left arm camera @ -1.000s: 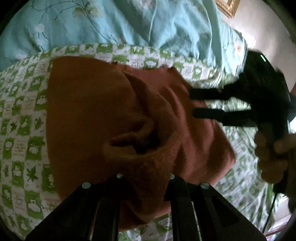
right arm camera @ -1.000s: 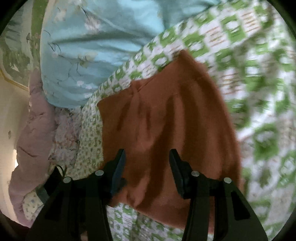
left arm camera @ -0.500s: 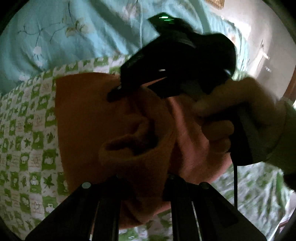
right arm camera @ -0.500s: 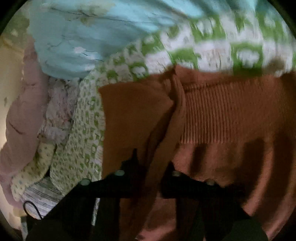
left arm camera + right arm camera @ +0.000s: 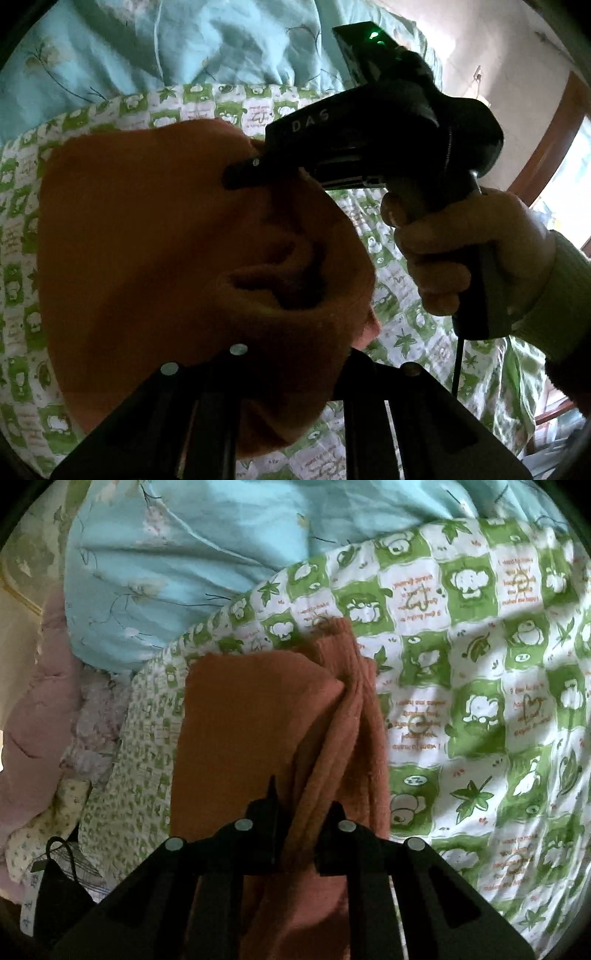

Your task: Fold small clothes

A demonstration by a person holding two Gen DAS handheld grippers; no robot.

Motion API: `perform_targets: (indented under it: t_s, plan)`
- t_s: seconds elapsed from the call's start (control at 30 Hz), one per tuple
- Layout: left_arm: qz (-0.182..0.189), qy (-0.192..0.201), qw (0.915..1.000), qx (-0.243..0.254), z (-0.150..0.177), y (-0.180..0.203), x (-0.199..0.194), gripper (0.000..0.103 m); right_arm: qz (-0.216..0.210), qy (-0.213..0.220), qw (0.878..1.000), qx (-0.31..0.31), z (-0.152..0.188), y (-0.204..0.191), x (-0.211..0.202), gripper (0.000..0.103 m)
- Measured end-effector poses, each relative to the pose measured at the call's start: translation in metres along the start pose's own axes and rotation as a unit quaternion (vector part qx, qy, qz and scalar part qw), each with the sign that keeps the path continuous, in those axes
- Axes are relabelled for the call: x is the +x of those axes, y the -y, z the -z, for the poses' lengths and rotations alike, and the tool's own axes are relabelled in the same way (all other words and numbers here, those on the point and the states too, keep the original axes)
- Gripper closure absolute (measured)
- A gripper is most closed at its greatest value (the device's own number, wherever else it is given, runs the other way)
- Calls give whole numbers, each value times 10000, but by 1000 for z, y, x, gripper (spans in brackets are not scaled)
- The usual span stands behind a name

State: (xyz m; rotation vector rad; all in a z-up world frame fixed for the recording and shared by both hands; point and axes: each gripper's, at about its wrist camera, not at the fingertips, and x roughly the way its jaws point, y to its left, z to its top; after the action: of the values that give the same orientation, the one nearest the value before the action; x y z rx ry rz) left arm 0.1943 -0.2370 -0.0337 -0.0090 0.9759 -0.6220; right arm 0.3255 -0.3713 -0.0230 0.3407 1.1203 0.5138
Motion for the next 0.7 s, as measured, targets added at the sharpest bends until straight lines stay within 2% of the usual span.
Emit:
perform_targets:
  t_s: [0.07,0.13,0.2,0.23,0.3,0.33,0.4,0.5,0.57,0.63,0.7]
  plan:
    - [11,53,10000,-38,-4,-3,-1,90,-110,126,9998,-68,-1,-3,-1,88]
    - [72,32,9999,-71,-3,1,-2,86,-174,245,9994,-170,-4,-6,-2,88]
    - [237,-119,9996,-112,-5,1,5,72,-46,222,9994,-277,-5,-6,4,88]
    - [294,-176,9993,-117,-2,4,7,69,13,183,9994,-283,-5,1,4,88]
    - [434,-298,9985,-144,0,3,8,48,63,136,9996,-237,-2,10,7,87]
    - [513,-328,9980,-168,3,2,4,44,75,149,9996,-216,0,13,5,86]
    - [636,-341,9971,-231,10,-2,-8,39,120,224,9996,-152,3,16,-4,78]
    - [640,-368,9965,-396,18,-15,-27,32,329,283,9990,-130,7,15,-19,60]
    - [572,-320,9960,-602,22,-37,-42,31,255,300,9992,16,10,17,-29,27]
    - [362,-262,9958,-793,33,-47,-59,30,131,387,9991,92,14,18,-36,16]
    - [52,-171,9956,-920,30,-68,-67,27,42,425,9989,188,18,19,-41,16]
